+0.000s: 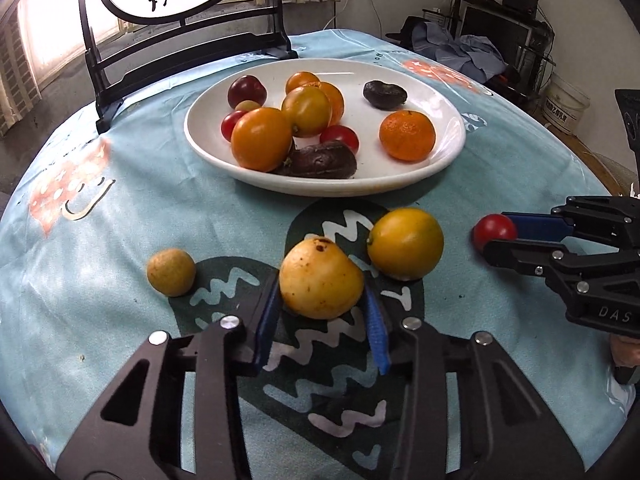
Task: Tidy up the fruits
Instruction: 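Lift the pale yellow fruit with the left gripper while the right carries the tomato to the plate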
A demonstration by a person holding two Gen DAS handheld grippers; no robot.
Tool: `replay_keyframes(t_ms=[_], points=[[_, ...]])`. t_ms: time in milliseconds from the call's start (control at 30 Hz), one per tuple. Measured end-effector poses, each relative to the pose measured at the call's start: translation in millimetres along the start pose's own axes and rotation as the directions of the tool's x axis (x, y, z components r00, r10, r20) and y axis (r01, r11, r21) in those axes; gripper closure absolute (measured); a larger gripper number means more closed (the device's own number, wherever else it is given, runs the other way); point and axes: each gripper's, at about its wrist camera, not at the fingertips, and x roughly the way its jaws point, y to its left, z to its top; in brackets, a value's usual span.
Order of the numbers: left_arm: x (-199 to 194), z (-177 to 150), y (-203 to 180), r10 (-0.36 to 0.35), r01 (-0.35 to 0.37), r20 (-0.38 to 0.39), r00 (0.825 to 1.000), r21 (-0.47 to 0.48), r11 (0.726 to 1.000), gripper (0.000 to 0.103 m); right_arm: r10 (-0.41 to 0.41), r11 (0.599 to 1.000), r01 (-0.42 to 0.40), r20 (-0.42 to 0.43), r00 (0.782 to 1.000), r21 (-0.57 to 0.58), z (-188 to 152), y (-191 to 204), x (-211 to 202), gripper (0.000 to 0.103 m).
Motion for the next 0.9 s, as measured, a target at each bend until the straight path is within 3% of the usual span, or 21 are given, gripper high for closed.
replay_keyframes(t_ms=[167, 400, 533, 700, 900], points=[[-15.3, -9.1, -2.5, 0.005, -0.005, 0.023, 1.000, -0.017, 1.000, 0.064, 0.003, 1.000, -0.003, 0.012, 1.000, -0.004, -0.5, 0.4, -1.6, 0.073], [-56.2, -6.6, -9.6, -0.040, 0.047, 0.159, 0.987, -0.042, 0.998, 0.064, 0.030, 1.000, -0.028, 0.094, 0.995, -0.012, 2.6, 2.8, -16.3, 0.073], [-60.6, 14.1, -7.6, -0.050, 0.068, 0.216, 0.975, -0.078, 0.995, 0.064, 0.026, 1.000, -0.025, 0.181, 0.983, -0.010, 12.1, 4.1, -24.8, 0.073], [-40.6, 57.5, -2.6, -0.024, 0.049, 0.221, 0.975, -0.109, 0.993, 0.064, 0.001, 1.000, -0.003, 0.265, 0.964, 0.009, 38.1, 0.5, -22.5, 0.073], [-8.0, 97.6, 5.4, 0.000, 0.024, 0.196, 0.981, -0.118, 0.993, 0.064, -0.045, 0.996, 0.021, 0.284, 0.958, 0.087, 74.2, -21.3, -2.8, 0.073]])
